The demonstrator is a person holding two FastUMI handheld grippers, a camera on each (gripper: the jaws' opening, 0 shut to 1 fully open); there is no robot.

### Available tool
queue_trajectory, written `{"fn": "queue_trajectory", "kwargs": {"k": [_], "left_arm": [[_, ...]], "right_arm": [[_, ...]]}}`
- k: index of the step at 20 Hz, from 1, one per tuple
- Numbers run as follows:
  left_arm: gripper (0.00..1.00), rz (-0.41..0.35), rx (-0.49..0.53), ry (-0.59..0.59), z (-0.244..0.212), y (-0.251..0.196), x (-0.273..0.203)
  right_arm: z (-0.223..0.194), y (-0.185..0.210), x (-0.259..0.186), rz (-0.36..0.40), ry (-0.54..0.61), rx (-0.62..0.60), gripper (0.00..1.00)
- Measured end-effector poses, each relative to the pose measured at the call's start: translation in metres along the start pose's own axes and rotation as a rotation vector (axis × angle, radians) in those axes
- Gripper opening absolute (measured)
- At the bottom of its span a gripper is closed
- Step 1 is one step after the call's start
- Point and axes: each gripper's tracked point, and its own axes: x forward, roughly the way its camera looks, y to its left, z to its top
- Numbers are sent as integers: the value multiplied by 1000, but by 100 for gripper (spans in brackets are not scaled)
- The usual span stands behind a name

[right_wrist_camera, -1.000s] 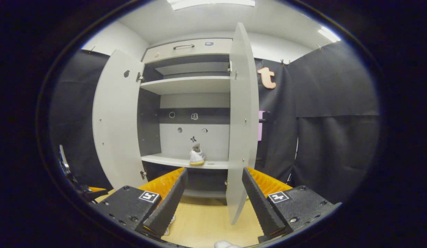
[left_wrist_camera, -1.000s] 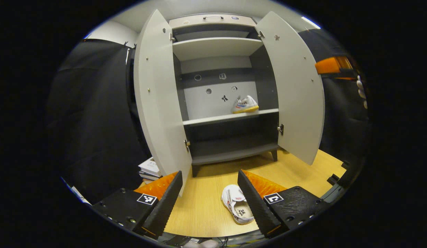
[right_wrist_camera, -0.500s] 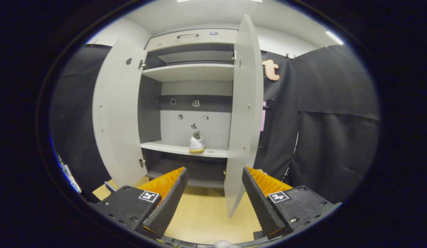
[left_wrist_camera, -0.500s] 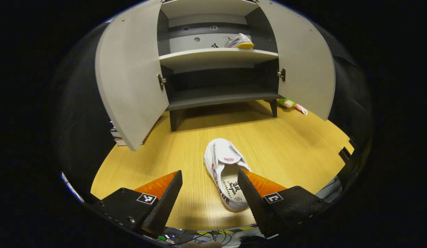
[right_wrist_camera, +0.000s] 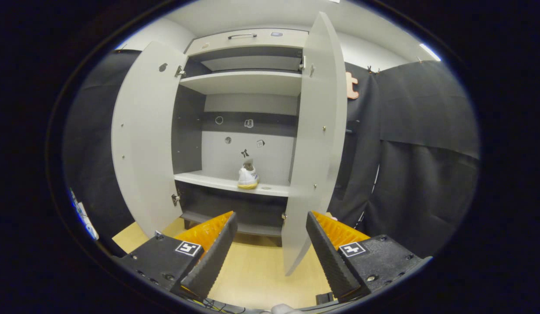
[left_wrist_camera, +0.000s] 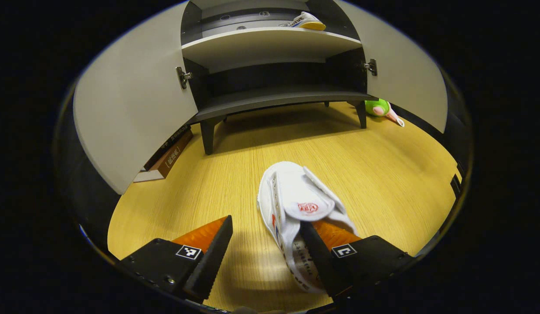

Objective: Grab one shoe with the right hand and put it into the shoe cabinet, grab the other shoe with the left hand and put it into the shoe cabinet; then close the right door with the right hand and the left door with the left hand.

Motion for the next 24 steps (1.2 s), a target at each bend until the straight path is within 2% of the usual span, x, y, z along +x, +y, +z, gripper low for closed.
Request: {"fn": "queue_trajectory", "kwargs": {"k": [2, 3, 5, 6, 8, 9, 10, 11, 12, 14, 15, 16, 17, 24], "left_arm": [[93, 6, -2, -3, 8, 5, 14], [89, -16, -1, 6, 8, 0, 22], [80, -56, 8, -9, 13, -9, 27], [69, -78, 27, -12, 15, -15, 29], [56, -79, 45, 5, 10, -18, 35], [63, -60, 52, -5, 15, -13, 34], [56, -38, 44, 16, 11, -8, 36], [42, -19, 37, 26, 10, -1, 37], [13, -23, 24, 40, 12, -2, 37], [5, -6, -2, 80, 13, 1, 34], [5, 3, -11, 79, 20, 4, 30], [14, 11, -15, 74, 27, 6, 23], [4, 13, -21, 51, 39, 7, 16], [4, 38, -41, -114, 150, 28, -50]], "right_arm": [[0, 0, 4, -2, 6, -7, 100], [1, 2, 6, -1, 7, -8, 100], [1, 2, 9, 1, 8, -16, 100], [2, 2, 9, -1, 5, -20, 100], [1, 2, 11, -2, 6, -18, 100], [0, 3, 11, 0, 8, -16, 100], [0, 3, 11, 2, 7, -12, 100], [0, 3, 10, 4, 5, -11, 100], [0, 3, 11, 6, 5, -14, 100], [1, 5, 11, 14, 2, -9, 100], [2, 7, 10, 21, -3, -5, 100], [5, 7, 10, 26, -9, -3, 100], [8, 7, 9, 30, -19, -2, 100], [23, 9, 4, 67, -80, 14, 100]]}}
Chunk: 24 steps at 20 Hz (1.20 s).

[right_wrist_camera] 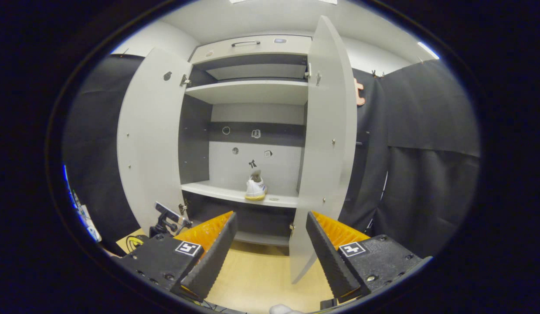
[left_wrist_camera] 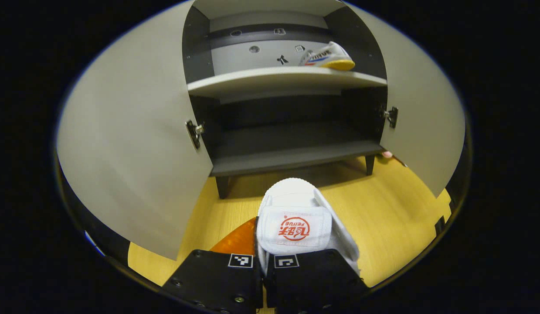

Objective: Grab one shoe with the right hand and put it into the shoe cabinet, grab the other shoe with the left hand and put it into the shoe cabinet; then close the right door with the right hand and the left door with the left hand.

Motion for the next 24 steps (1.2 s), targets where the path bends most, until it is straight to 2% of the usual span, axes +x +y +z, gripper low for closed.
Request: {"fn": "queue_trajectory", "kwargs": {"k": [7, 13, 18, 24], "left_arm": [[3, 10, -28, -185, 143, 7, -47], [3, 42, -34, -320, 253, 11, -43], [3, 75, -31, -373, 306, 7, -9], [3, 123, -37, -355, 350, 20, 67]], "right_arm": [[10, 2, 8, 45, -43, 20, 100], [15, 6, 16, 85, -64, 21, 100], [16, 18, 26, 133, -68, -16, 100], [13, 30, 33, 186, -59, -60, 100]]}}
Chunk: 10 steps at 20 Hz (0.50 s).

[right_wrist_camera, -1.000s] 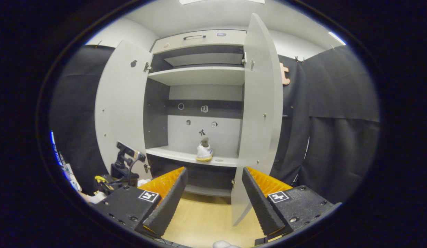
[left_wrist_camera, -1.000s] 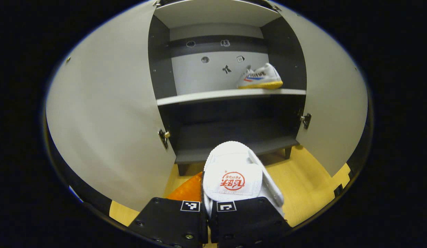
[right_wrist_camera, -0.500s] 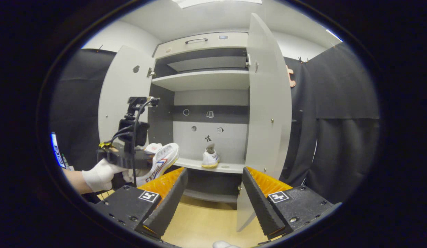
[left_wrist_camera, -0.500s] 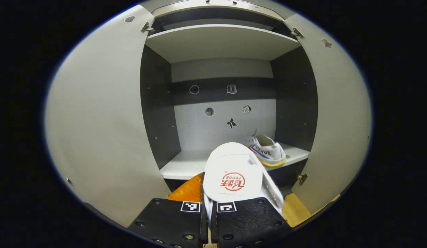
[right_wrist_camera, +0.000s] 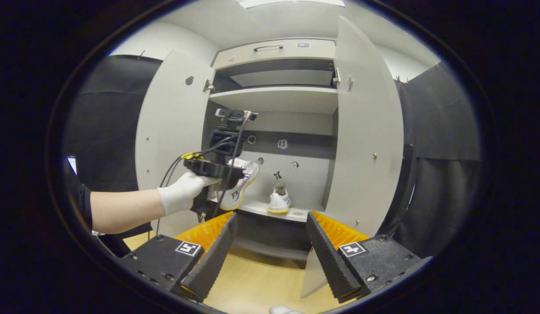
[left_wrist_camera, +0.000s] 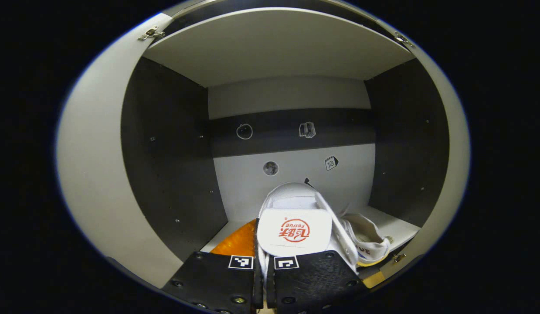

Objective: Grab one shoe with the right hand and put it into the shoe cabinet, grab the other shoe with the left hand and put it into the shoe cabinet; then close the right door with the right hand and the left door with the left hand.

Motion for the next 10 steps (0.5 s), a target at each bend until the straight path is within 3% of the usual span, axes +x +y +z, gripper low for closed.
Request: {"fn": "queue_trajectory", "kwargs": {"k": [4, 10], "left_arm": [[3, 34, 38, 74, -27, 0, 53], [4, 33, 27, 197, -57, -1, 80]], "right_arm": [[-5, -1, 2, 14, 13, -19, 100], [-12, -14, 6, 10, 38, -1, 100]]}}
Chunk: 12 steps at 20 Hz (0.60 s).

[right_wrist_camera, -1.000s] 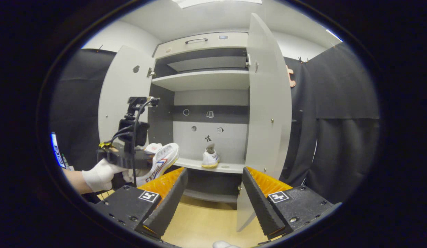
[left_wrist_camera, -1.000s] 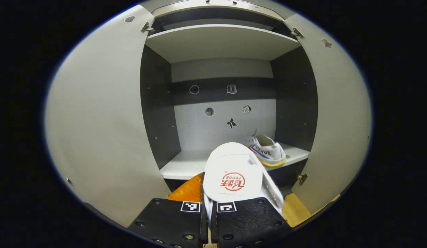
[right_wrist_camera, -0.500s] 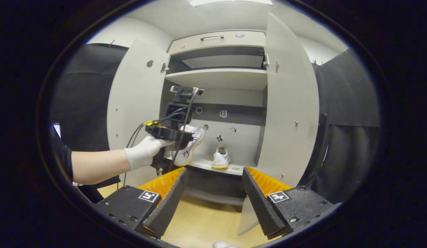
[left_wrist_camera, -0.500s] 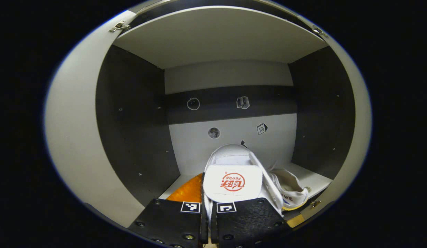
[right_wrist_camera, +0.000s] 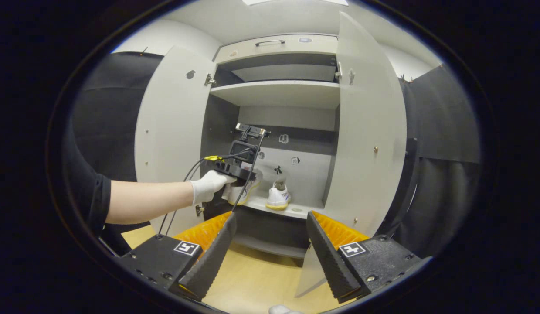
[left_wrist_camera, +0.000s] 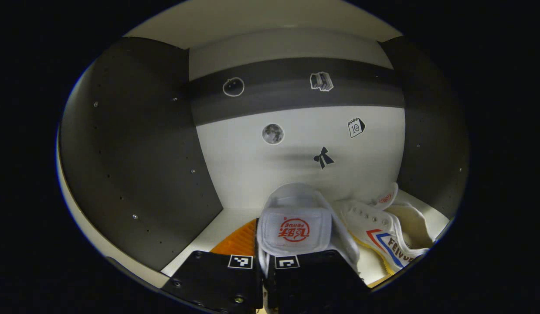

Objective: Grab one shoe with the right hand and put it into the shoe cabinet, grab the other shoe with the left hand and put it into the shoe cabinet; then close the right door with the right hand and the left door with the left hand.

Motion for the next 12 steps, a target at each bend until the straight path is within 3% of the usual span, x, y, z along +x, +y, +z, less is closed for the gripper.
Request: {"fn": "queue_trajectory", "kwargs": {"k": [3, 5, 7, 11, 12], "left_arm": [[7, -18, -2, 63, -14, -1, 4], [17, -45, -13, 135, -30, -5, 3], [27, -56, 2, 113, -26, -2, 6], [82, -42, -20, 57, -12, 12, -6], [100, -38, -24, 49, -10, 14, -10]], "right_arm": [[-4, -2, 3, 6, 14, 18, 100], [-5, -2, 5, 12, 18, 27, 100], [-4, -2, 5, 16, 17, 26, 100], [-4, 1, 7, 18, 18, 29, 100], [-3, 1, 7, 19, 17, 30, 100]]}}
